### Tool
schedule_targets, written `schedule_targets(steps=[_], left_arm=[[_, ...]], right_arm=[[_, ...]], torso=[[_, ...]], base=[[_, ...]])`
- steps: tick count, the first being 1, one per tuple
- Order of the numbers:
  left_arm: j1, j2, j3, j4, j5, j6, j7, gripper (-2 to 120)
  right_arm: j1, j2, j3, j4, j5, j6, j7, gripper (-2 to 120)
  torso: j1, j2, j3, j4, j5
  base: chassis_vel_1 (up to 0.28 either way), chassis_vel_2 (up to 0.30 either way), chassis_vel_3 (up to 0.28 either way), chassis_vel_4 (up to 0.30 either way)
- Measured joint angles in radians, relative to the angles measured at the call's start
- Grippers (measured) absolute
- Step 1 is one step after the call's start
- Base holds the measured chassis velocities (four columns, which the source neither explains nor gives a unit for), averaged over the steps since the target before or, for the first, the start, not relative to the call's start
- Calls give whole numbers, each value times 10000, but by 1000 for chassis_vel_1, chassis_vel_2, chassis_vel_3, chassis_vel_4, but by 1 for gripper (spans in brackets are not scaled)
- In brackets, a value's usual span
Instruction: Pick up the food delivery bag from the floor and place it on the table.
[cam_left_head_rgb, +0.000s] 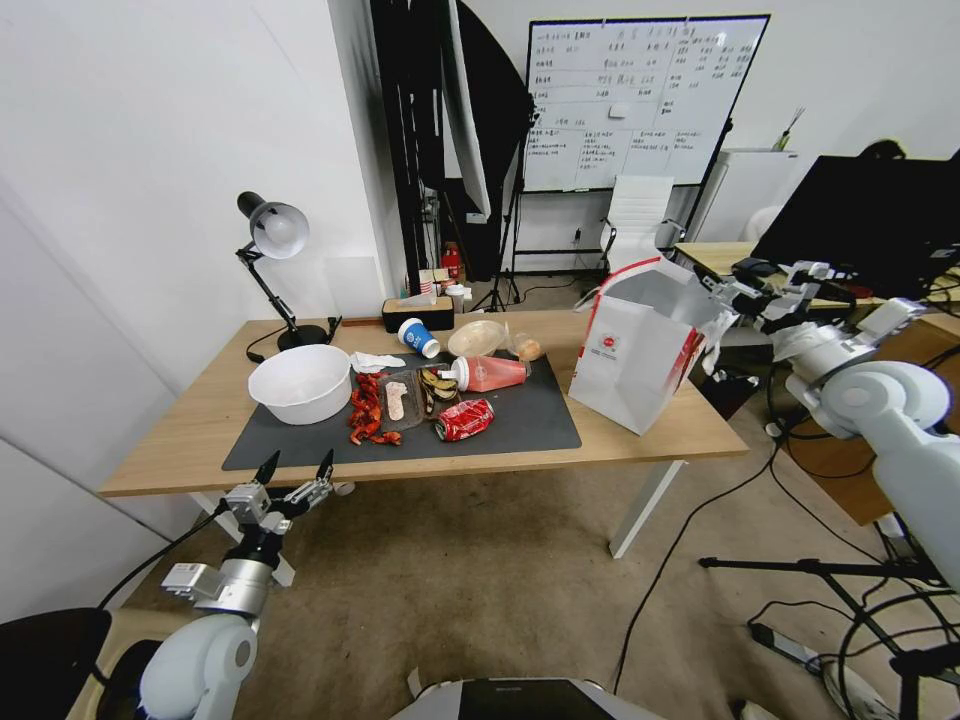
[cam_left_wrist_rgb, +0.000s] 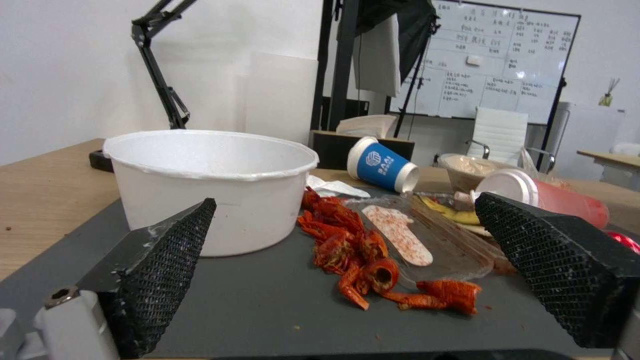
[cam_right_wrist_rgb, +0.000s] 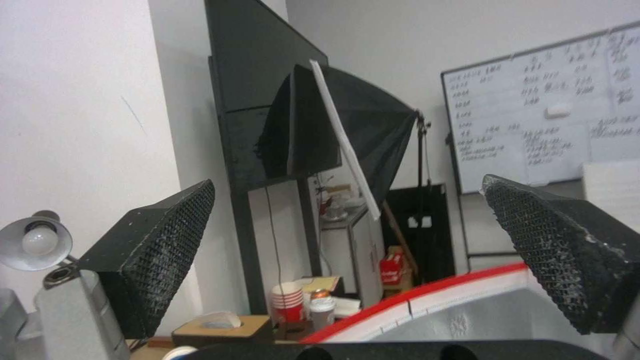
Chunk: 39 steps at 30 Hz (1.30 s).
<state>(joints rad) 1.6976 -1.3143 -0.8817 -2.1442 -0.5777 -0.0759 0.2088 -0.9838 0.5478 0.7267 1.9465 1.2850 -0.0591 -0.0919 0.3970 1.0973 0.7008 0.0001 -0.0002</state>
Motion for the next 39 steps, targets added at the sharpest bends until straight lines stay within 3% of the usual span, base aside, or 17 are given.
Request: schedule_targets(steps=[5, 9, 14, 17, 19, 22, 23, 26, 33, 39], left_arm=[[5, -6, -58, -6, -143, -115, -63, 100], [-1, 27, -83, -35, -242, -191, -120, 100], [9, 36, -96, -57, -286, -247, -146, 100], [33, 27, -93, -27, -282, -371, -203, 100], [34, 27, -93, -17, -276, -399, -208, 100], [30, 64, -110, 76, -183, -622, -246, 100], [30, 64, -110, 76, -183, -622, -246, 100], [-1, 124, -120, 244, -181, -782, -276, 100], [-68, 120, -31, 674, -181, -1171, -284, 100], [-75, 67, 21, 915, -166, -1462, -236, 100]], right_arm=[[-1580, 1020, 1516, 2537, -1183, -1036, 1793, 100], [-2646, 1827, 2106, 3723, -2058, -1776, 2507, 100], [-3597, 2708, 2268, 4339, -3064, -2004, 2593, 100], [-4606, 3791, 2131, 4749, -3990, -1781, 2204, 100], [-4720, 3920, 2071, 4761, -4116, -1710, 2141, 100], [-5563, 5071, 1374, 4359, -5640, -889, 1477, 100], [-5563, 5071, 1374, 4359, -5640, -889, 1477, 100], [-5826, 5587, 978, 3468, -6779, 147, 769, 100], [-5708, 6214, 425, 1630, -7885, 1718, -177, 100], [-5612, 6533, 124, 795, -8281, 2405, -580, 100]], torso=[[-1, 0, -1, -1, -1], [-1, 1, -1, -3, 1], [-1, 0, -1, -1, 2], [-1, 0, -1, -3, 0], [-2, 0, -1, -3, 0], [-2, -1, -1, -1, 2], [-2, -1, -1, -1, 2], [-2, 0, -1, -2, 0], [1, 0, 0, -1, 2], [0, -1, 0, 0, 3]], base=[[0, 0, 0, 0], [0, 0, 0, 0], [0, 0, 0, 0], [0, 0, 0, 0], [0, 0, 0, 0], [0, 0, 0, 0], [0, 0, 0, 0], [0, 0, 0, 0], [0, 0, 0, 0], [0, 0, 0, 0]])
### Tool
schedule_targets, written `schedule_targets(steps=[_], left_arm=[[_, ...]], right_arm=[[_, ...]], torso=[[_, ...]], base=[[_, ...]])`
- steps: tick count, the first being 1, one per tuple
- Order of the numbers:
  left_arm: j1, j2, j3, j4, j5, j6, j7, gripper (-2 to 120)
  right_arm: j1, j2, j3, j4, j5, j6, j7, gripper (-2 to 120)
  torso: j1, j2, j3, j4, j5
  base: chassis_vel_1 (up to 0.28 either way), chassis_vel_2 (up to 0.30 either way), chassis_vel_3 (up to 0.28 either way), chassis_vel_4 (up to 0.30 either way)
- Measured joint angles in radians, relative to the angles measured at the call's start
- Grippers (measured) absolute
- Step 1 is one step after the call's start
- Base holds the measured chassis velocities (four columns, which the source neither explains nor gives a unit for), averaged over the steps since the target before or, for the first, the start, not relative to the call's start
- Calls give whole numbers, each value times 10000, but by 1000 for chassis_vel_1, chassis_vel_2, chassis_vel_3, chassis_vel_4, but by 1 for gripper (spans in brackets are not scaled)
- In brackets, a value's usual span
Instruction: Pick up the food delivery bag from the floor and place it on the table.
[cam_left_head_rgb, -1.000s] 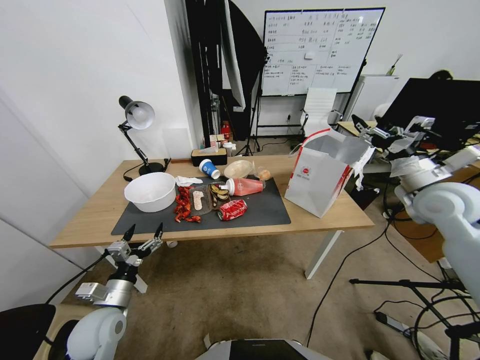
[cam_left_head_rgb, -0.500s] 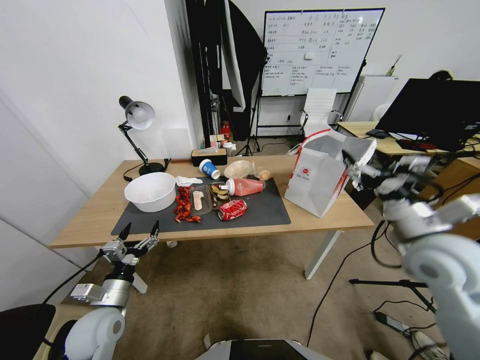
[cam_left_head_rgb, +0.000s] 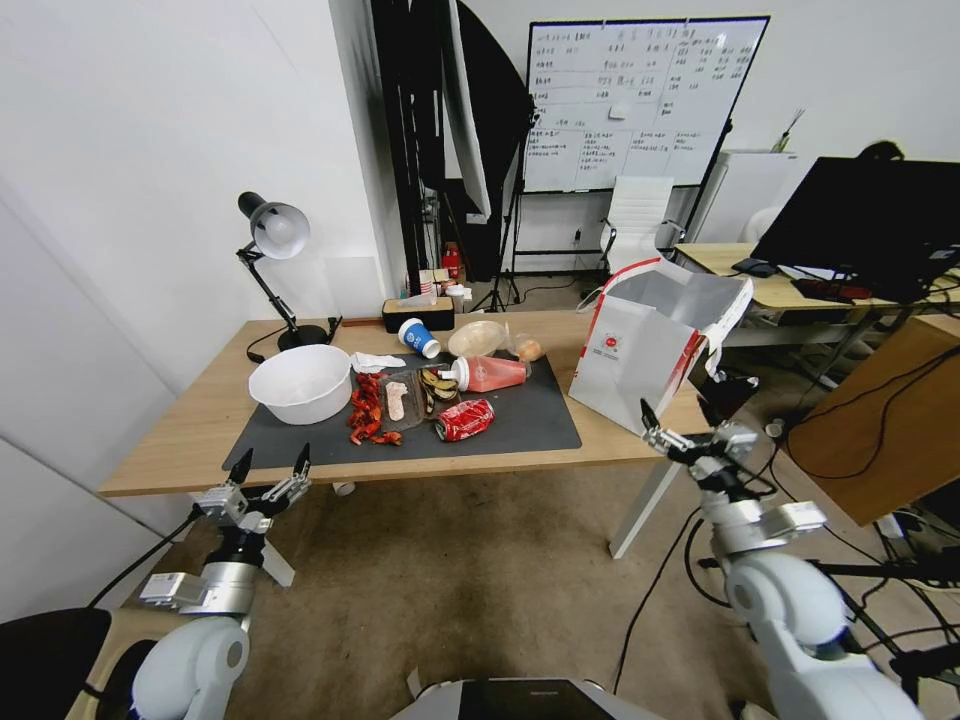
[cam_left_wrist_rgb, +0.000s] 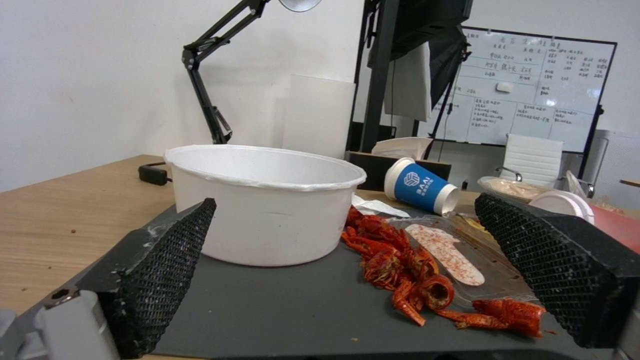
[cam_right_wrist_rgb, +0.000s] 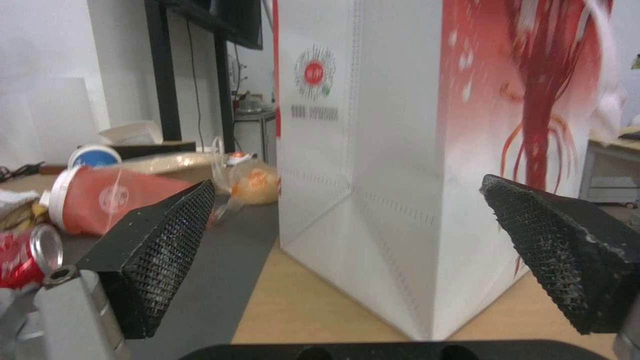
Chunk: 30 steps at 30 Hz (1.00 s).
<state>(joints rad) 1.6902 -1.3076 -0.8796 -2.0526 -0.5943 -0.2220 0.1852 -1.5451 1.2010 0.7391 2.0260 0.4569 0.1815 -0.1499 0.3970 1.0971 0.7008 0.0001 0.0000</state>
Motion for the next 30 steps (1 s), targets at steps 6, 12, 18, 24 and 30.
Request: schedule_targets(steps=[6, 12, 18, 24, 30], left_arm=[[-4, -58, 21, 144, 41, -221, 115, 100], [-27, -102, 23, 227, 200, -317, 217, 100], [-42, -77, 2, 252, 376, -320, 274, 100], [-46, -72, -42, 304, 678, -335, 391, 100], [-47, -68, -53, 309, 733, -334, 409, 100]], right_arm=[[168, 16, -1, -178, -43, 134, -114, 100], [227, -36, 68, -204, -48, 151, -114, 100], [250, -44, 90, -254, -50, 156, -115, 100], [255, -25, 96, -329, -79, 190, -156, 100], [255, -18, 99, -343, -89, 197, -166, 100]], torso=[[0, 1, 0, 0, -1], [0, 0, 0, 0, -1], [0, 0, 0, -1, 0], [0, 0, 0, -1, 0], [1, 0, 0, -1, 0]], base=[[0, 0, 0, 0], [0, 0, 0, 0], [0, 0, 0, 0], [0, 0, 0, 0], [0, 0, 0, 0]])
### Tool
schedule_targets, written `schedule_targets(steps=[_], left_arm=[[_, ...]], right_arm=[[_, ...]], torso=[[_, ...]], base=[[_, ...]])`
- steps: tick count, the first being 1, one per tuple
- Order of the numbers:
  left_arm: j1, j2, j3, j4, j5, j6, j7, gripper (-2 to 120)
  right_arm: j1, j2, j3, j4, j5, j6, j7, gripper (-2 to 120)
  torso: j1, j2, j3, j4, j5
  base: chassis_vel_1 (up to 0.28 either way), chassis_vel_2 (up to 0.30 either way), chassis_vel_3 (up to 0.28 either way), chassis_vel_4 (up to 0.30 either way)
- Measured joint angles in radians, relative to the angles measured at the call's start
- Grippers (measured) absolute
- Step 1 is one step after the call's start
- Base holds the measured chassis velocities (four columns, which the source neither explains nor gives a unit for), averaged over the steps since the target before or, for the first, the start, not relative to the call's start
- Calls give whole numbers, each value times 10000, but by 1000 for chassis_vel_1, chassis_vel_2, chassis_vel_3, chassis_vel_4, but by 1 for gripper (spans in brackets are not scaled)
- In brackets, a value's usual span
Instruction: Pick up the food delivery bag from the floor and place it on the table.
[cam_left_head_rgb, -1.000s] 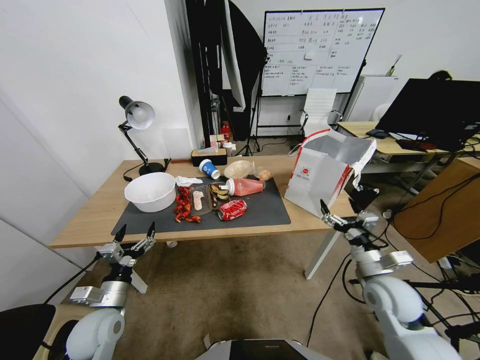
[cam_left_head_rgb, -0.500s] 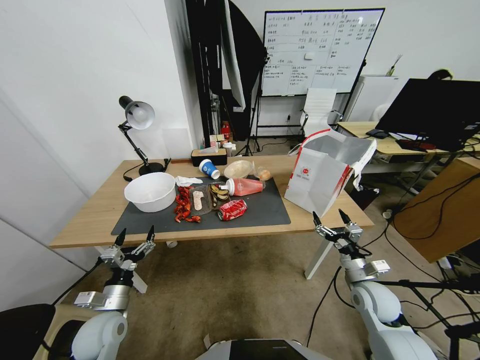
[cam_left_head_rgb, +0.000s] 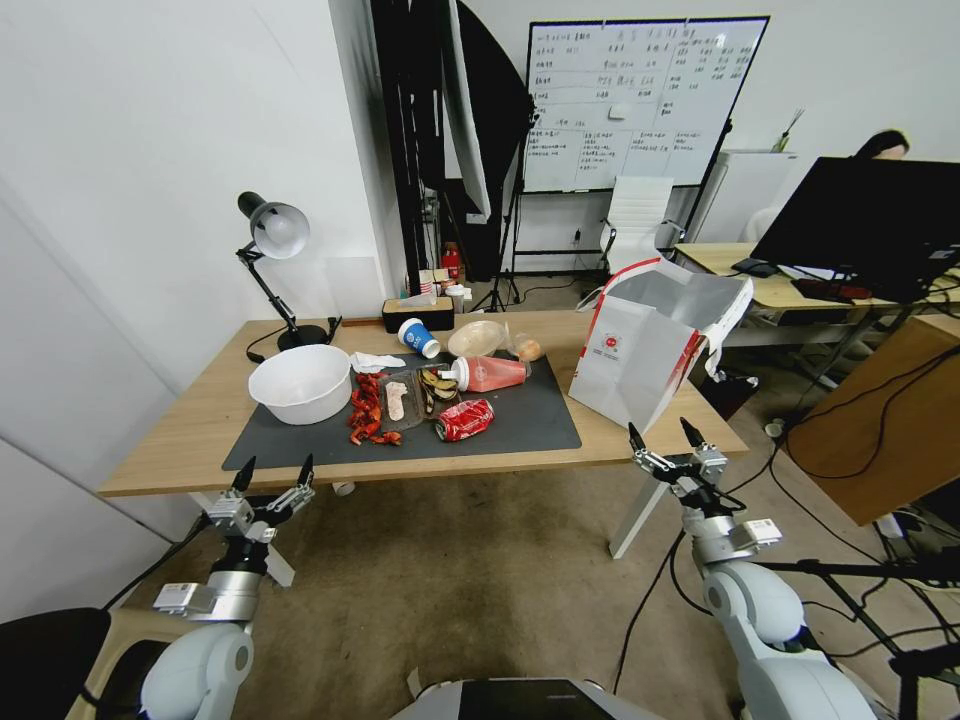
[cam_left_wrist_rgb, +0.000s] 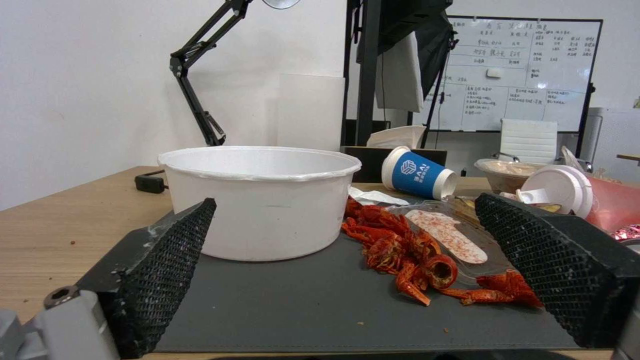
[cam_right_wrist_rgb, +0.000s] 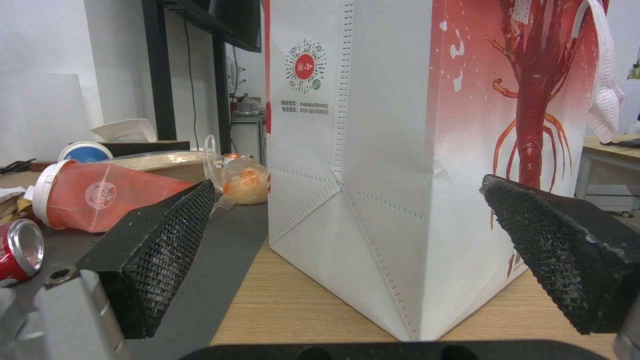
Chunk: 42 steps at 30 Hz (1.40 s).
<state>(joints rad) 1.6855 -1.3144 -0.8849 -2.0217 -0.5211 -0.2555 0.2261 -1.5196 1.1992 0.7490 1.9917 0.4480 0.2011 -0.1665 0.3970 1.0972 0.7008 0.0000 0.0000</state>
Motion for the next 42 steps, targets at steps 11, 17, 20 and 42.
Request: schedule_targets(steps=[11, 17, 20, 42], left_arm=[[0, 1, -4, 0, -2, 5, 0, 100], [0, 2, -4, 0, -6, 7, -1, 100], [0, 2, -3, -2, -8, 10, -3, 100], [0, 1, -2, -5, -19, 23, -7, 100]], right_arm=[[1, -4, 4, 4, 3, 0, 0, 100], [1, -4, 3, 7, 4, 0, 0, 100], [2, -5, 4, 10, 4, -1, 1, 100], [1, -6, 4, 22, 14, -8, 11, 100]], torso=[[-1, 0, 0, 0, 0], [0, 0, 0, 0, 0], [-1, 0, 0, 0, 0], [-1, 0, 0, 0, 0]], base=[[0, 0, 0, 0], [0, 0, 0, 0], [0, 0, 0, 0], [0, 0, 0, 0]])
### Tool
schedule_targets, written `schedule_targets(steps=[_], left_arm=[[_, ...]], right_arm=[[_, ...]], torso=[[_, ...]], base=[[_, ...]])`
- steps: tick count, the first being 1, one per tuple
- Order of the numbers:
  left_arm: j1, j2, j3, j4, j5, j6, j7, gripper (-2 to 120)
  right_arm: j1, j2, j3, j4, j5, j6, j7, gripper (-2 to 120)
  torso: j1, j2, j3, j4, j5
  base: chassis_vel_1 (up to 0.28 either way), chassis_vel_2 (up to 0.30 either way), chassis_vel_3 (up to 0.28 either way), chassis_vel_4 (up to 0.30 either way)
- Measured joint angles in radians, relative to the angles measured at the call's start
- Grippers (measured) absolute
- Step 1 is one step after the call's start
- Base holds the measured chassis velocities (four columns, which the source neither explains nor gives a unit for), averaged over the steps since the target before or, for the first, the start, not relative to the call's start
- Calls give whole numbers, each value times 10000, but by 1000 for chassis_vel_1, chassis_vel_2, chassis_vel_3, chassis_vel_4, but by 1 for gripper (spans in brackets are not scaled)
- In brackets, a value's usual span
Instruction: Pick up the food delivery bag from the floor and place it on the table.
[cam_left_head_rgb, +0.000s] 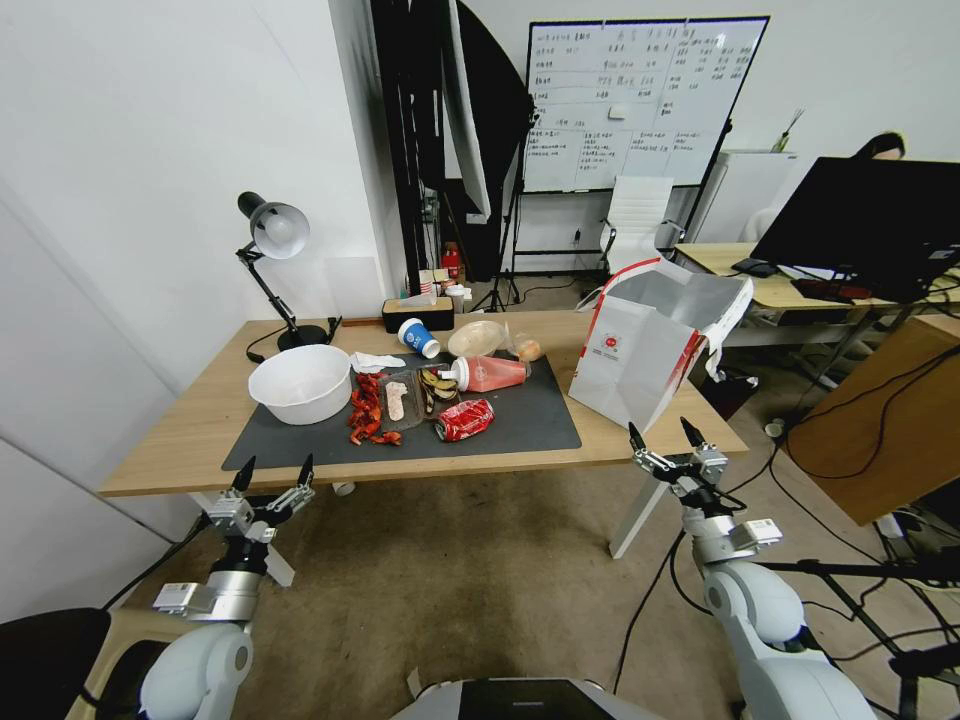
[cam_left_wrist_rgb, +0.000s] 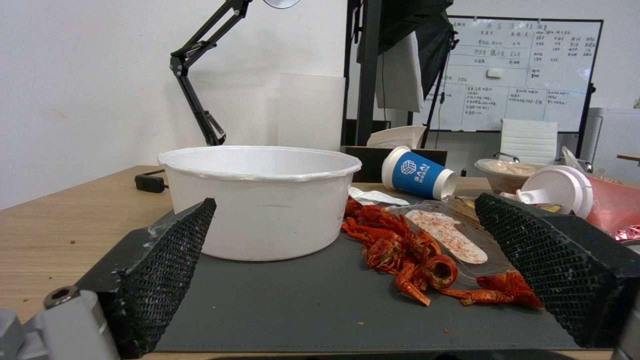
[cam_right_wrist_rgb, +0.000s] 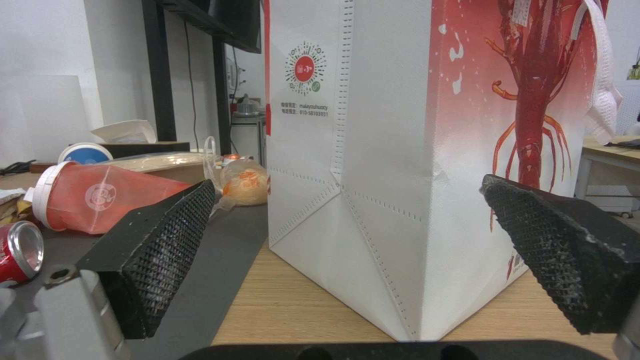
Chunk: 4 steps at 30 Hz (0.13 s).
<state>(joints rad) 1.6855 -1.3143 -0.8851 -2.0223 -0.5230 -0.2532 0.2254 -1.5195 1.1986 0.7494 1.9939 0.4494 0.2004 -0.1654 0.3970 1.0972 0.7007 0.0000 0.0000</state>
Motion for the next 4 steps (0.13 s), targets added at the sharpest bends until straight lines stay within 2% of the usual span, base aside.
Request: schedule_targets(steps=[4], left_arm=[[0, 0, 0, 0, 0, 0, 0, 100]], right_arm=[[0, 0, 0, 0, 3, 0, 2, 100]], torso=[[0, 0, 1, 0, 0]], base=[[0, 0, 0, 0]])
